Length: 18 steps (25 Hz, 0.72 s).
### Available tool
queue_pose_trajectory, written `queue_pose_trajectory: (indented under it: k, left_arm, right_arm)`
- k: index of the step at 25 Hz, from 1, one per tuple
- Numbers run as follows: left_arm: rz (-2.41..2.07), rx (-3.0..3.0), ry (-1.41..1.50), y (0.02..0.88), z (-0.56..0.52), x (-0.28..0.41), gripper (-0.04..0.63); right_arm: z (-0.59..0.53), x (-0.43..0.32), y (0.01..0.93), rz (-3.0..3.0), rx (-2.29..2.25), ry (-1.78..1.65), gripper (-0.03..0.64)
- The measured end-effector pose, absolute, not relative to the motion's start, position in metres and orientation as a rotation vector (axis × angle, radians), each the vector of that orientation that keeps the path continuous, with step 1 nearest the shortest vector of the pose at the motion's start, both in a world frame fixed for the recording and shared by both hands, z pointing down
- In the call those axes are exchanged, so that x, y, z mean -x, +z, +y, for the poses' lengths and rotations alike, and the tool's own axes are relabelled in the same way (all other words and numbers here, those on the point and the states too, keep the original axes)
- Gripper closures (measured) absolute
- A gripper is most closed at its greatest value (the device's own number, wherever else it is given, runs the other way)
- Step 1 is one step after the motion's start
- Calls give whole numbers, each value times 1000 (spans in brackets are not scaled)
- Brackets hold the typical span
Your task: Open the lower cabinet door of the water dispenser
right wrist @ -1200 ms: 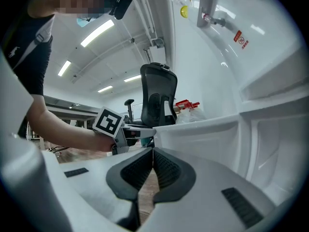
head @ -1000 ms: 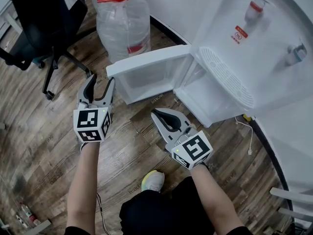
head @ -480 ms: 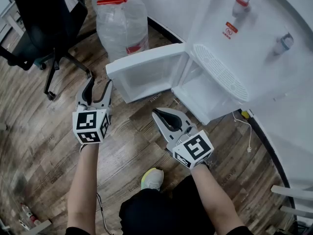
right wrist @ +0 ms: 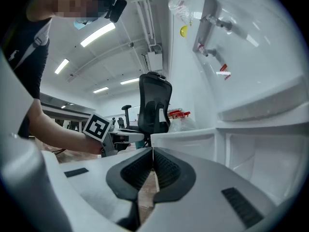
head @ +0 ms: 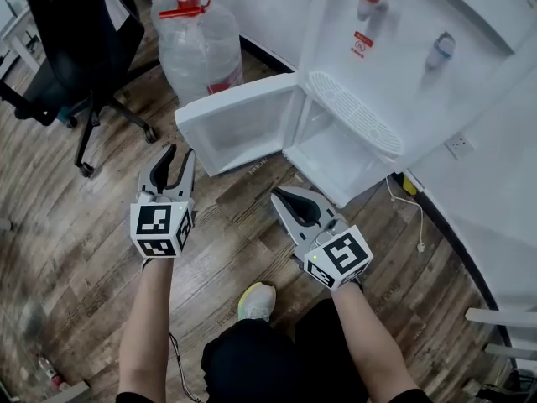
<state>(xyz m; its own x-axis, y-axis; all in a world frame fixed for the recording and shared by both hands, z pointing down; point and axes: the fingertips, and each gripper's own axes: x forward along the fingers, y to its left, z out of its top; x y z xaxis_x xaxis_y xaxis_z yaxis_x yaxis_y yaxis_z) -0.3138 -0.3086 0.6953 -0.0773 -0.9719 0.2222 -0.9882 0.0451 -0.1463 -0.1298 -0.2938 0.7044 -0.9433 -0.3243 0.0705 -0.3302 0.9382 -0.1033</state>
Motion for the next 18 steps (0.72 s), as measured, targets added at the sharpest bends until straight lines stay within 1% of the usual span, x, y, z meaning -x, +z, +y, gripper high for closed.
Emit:
queue_pose_trajectory:
  k: [4,10,18]
  left_arm:
    - [-2152,-2162,385,690,-301,279,503]
    - [-1996,-2309,374,684,-294,211,512]
    - [-1782,-2497,371,667,-293,126,580]
  right_arm:
    - [-286,108,695,-3044,-555,164,592]
    - [-274,62,674,-3064,-640,147,592]
    - [-275,-19,668,-3039,-854,185,592]
